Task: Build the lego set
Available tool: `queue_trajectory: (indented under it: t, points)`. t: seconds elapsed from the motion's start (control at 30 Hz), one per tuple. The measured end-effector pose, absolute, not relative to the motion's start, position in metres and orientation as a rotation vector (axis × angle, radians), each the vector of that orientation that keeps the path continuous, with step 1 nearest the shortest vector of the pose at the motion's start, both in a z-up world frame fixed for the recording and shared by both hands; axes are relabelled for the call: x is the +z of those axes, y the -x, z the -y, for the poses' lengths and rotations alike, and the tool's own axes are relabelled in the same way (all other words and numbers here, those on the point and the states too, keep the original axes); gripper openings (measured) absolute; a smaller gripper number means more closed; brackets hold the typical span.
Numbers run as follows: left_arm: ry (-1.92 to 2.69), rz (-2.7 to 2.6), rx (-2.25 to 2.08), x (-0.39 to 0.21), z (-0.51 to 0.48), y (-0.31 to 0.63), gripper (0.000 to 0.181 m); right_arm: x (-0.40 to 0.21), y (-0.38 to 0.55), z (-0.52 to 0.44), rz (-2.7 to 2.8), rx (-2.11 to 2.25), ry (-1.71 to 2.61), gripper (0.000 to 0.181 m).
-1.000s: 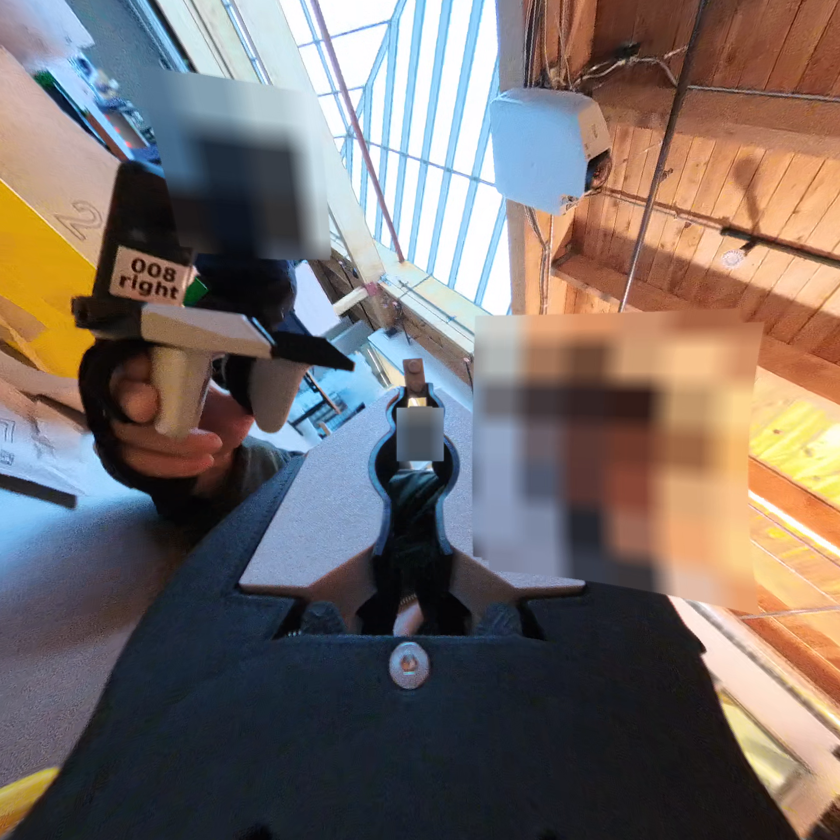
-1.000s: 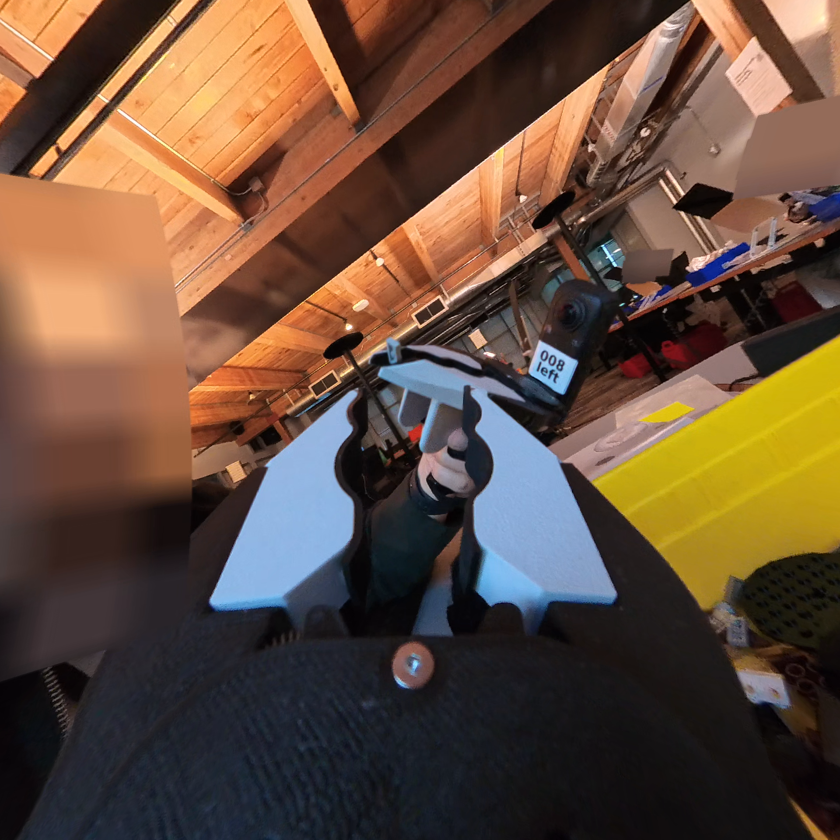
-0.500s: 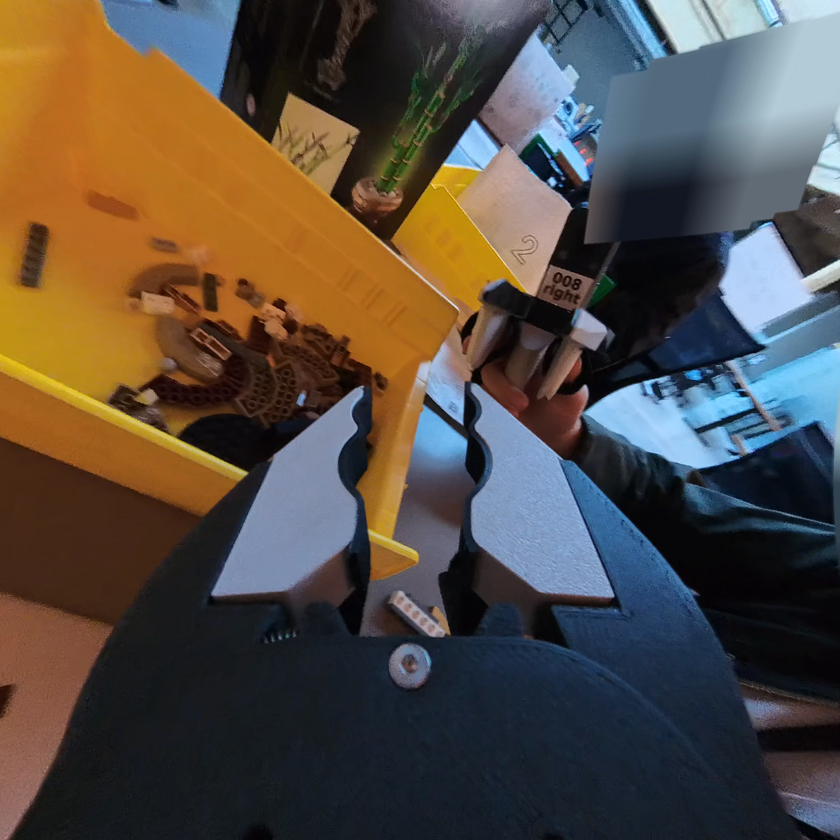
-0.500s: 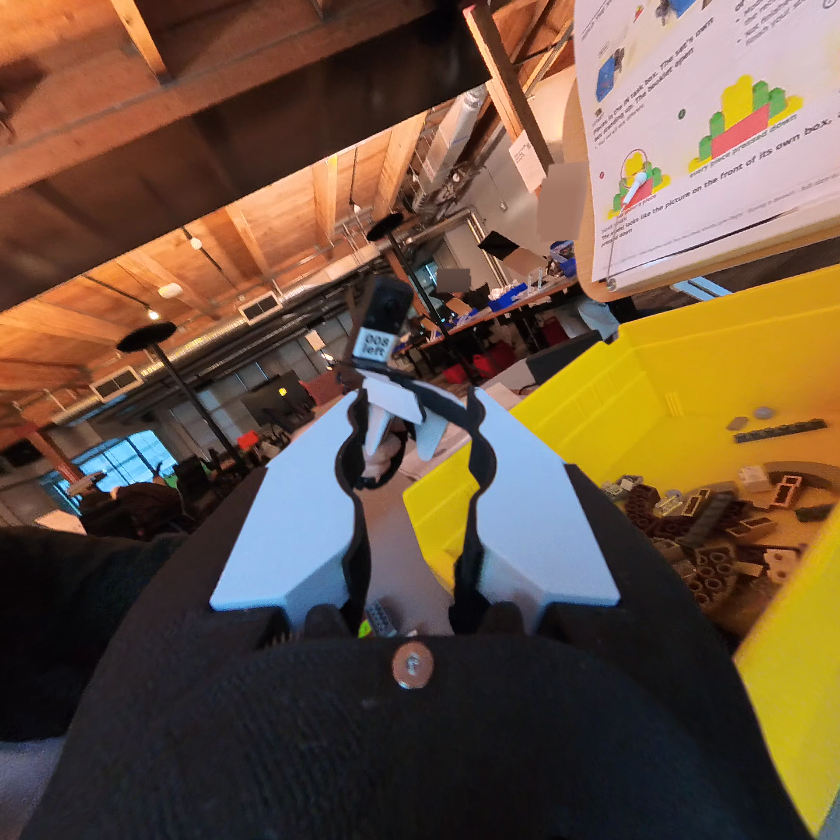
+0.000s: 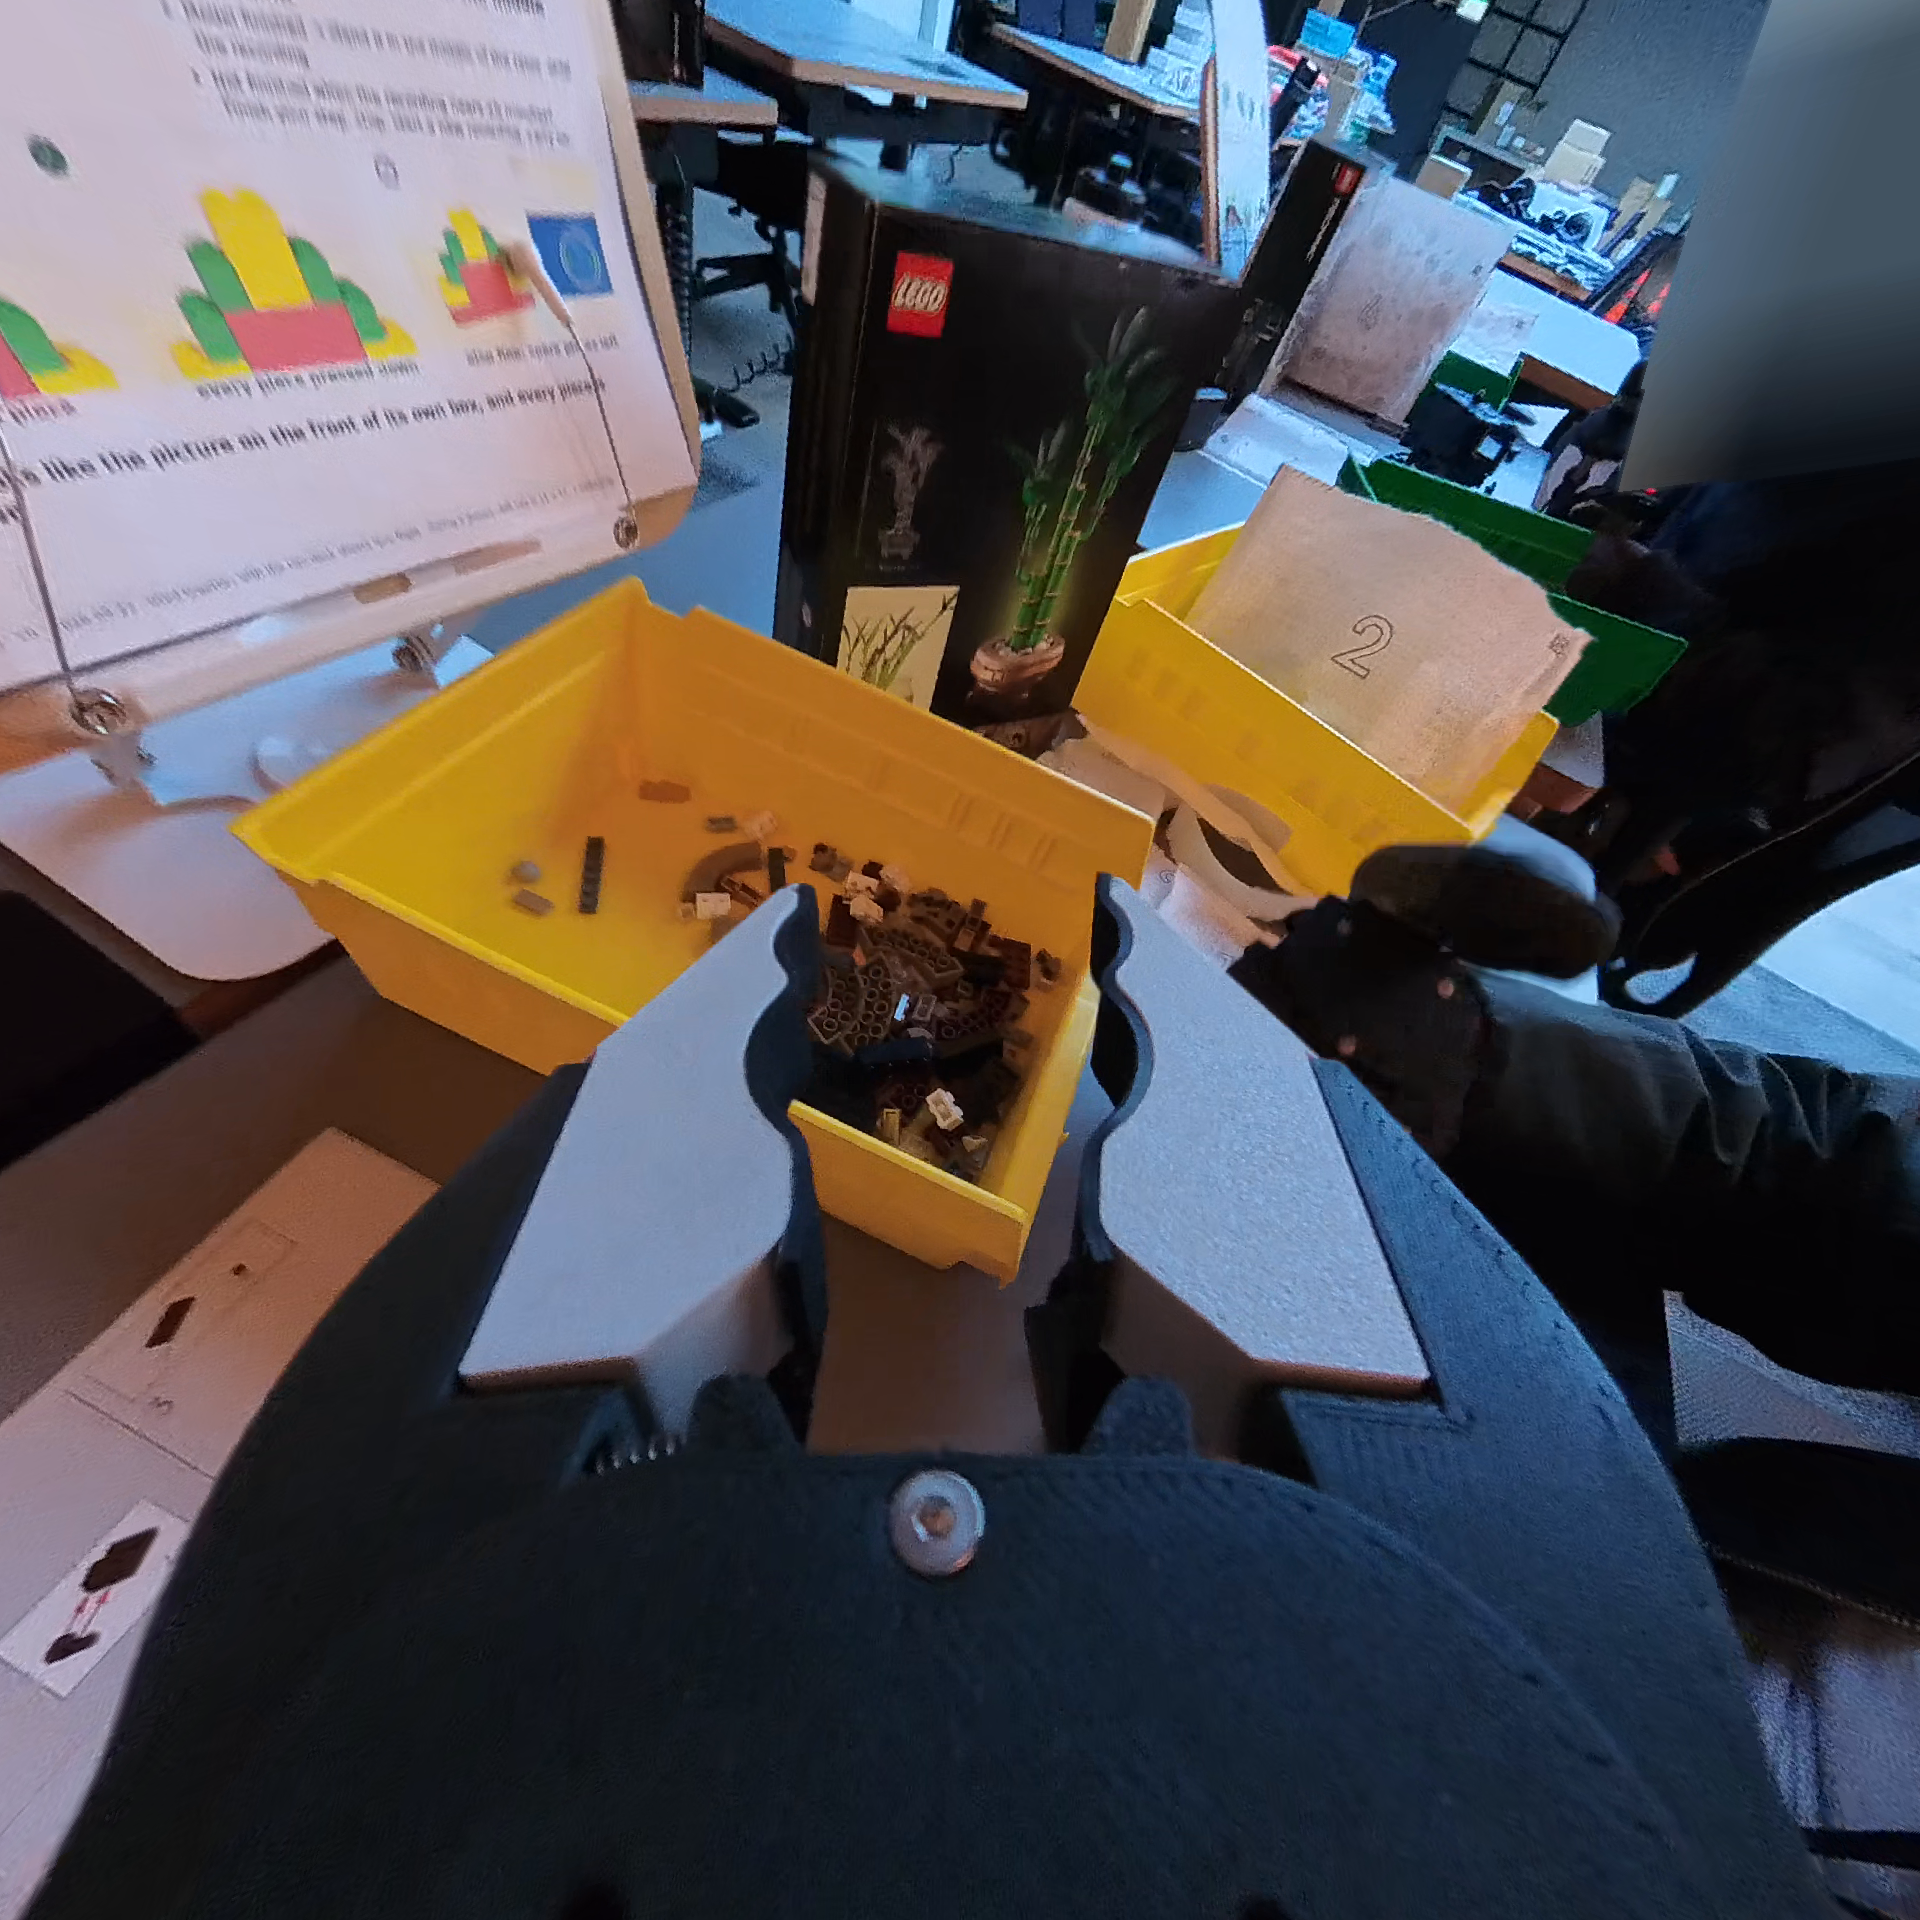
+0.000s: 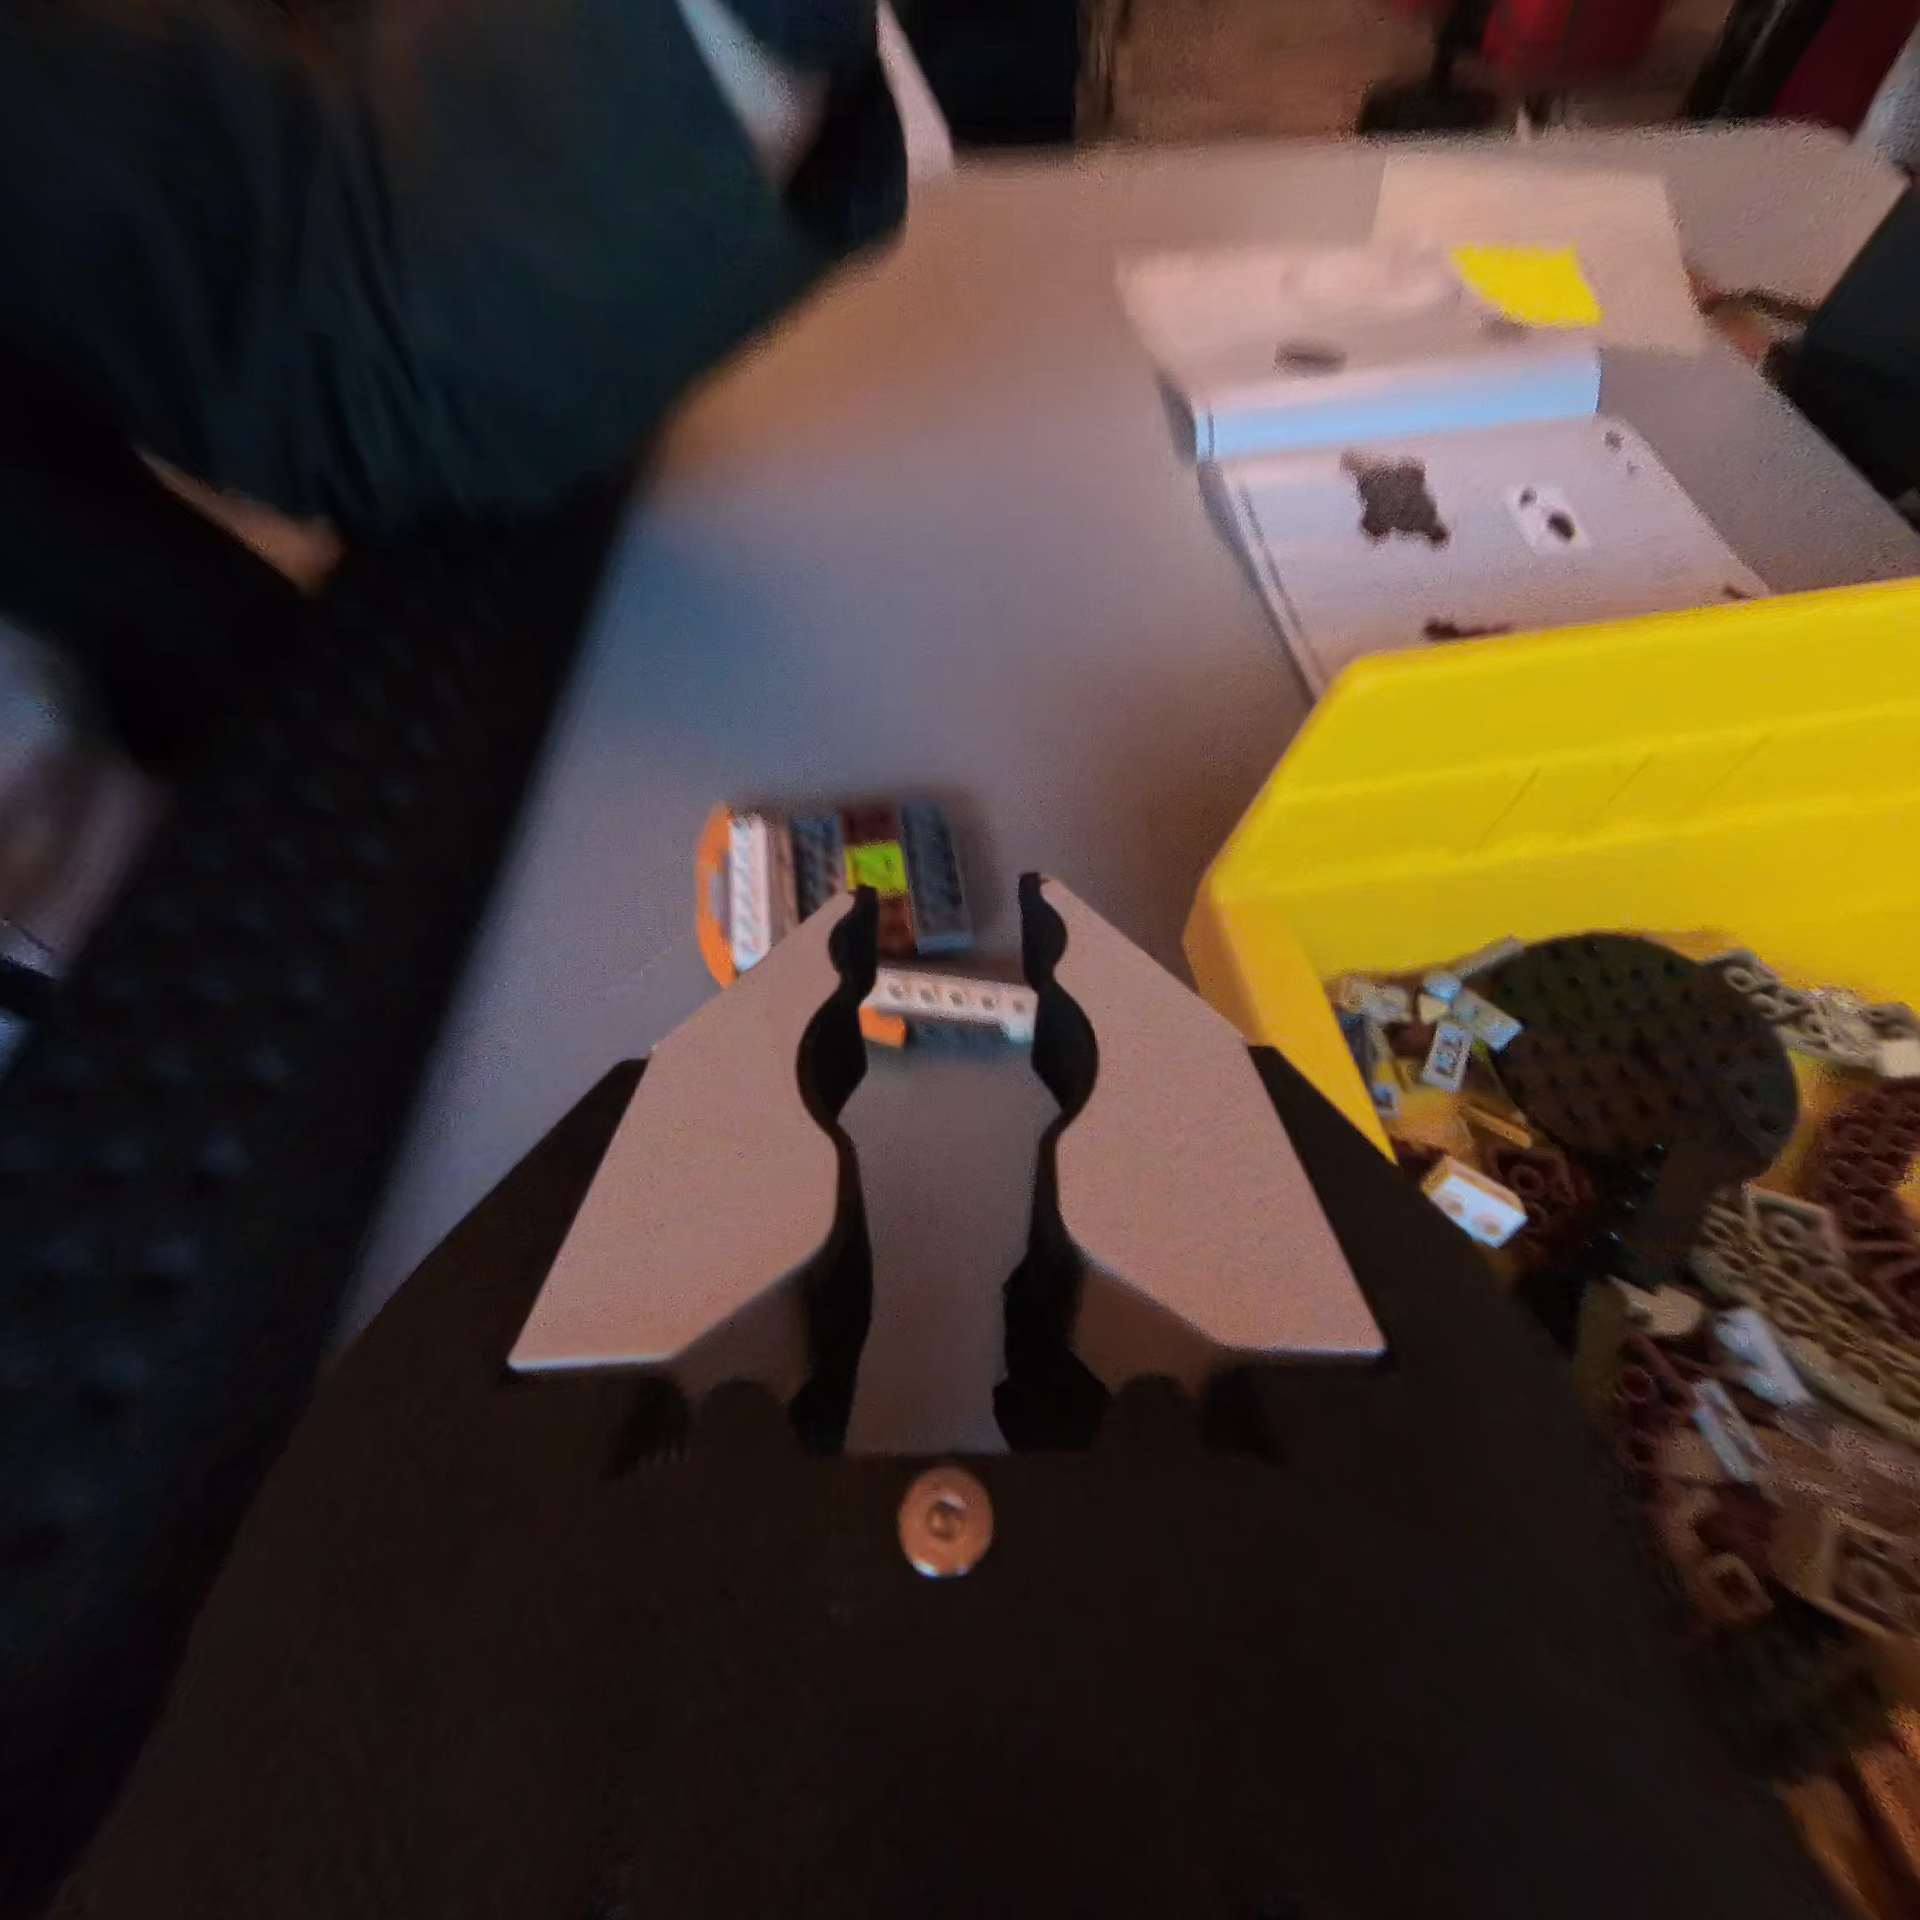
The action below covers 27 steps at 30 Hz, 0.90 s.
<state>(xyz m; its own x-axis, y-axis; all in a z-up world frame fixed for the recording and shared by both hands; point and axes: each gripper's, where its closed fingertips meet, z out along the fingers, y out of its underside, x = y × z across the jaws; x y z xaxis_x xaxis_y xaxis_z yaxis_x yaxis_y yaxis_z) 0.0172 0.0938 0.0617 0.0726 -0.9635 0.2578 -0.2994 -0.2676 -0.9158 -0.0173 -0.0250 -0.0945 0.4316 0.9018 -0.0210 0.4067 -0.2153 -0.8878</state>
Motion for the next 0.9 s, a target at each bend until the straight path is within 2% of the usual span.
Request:
queue_trajectory:
  t: [0.1, 0.13, 0.23, 0.3, 0.37, 0.47, 0.6, 0.7, 0.8, 0.9]
  points:
    - [1.633, -1.276, -1.238, 0.072, -0.086, -0.013, 0.05, -0.125, 0.017, 0.027, 1.274, 0.501, 1.872, 0.024]
    - [1.633, -1.28, -1.246, 0.073, -0.084, -0.013, 0.051, -0.131, 0.018, 0.028, 1.282, 0.512, 1.902, 0.028]
    - [1.643, -1.305, -1.266, 0.072, -0.078, -0.014, 0.051, -0.142, 0.025, 0.033, 1.226, 0.631, 2.031, 0.063]
    - [1.647, -1.316, -1.268, 0.071, -0.076, -0.014, 0.051, -0.15, 0.026, 0.035, 1.239, 0.618, 2.079, 0.07]
    - [1.652, -1.324, -1.269, 0.07, -0.075, -0.015, 0.051, -0.158, 0.024, 0.032, 1.26, 0.538, 2.102, 0.07]
    - [1.664, -1.334, -1.279, 0.067, -0.074, -0.016, 0.051, -0.16, 0.025, 0.027, 1.258, 0.512, 2.087, 0.055]
    - [1.672, -1.369, -1.453, 0.068, -0.059, -0.017, 0.053, -0.152, 0.018, 0.024, 1.31, 0.397, 2.021, 0.055]
    - [1.691, -1.396, -1.61, 0.067, -0.049, -0.017, 0.053, -0.112, 0.014, 0.01, 1.272, 0.199, 1.791, 0.055]
    - [1.776, -1.472, -1.546, 0.044, -0.049, -0.018, 0.055, -0.057, 0.004, 0.001, 1.125, 0.029, 1.536, 0.054]
    - [1.843, -1.565, -1.604, 0.027, -0.035, -0.021, 0.05, -0.027, -0.014, -0.005, 1.007, -0.11, 1.421, 0.055]
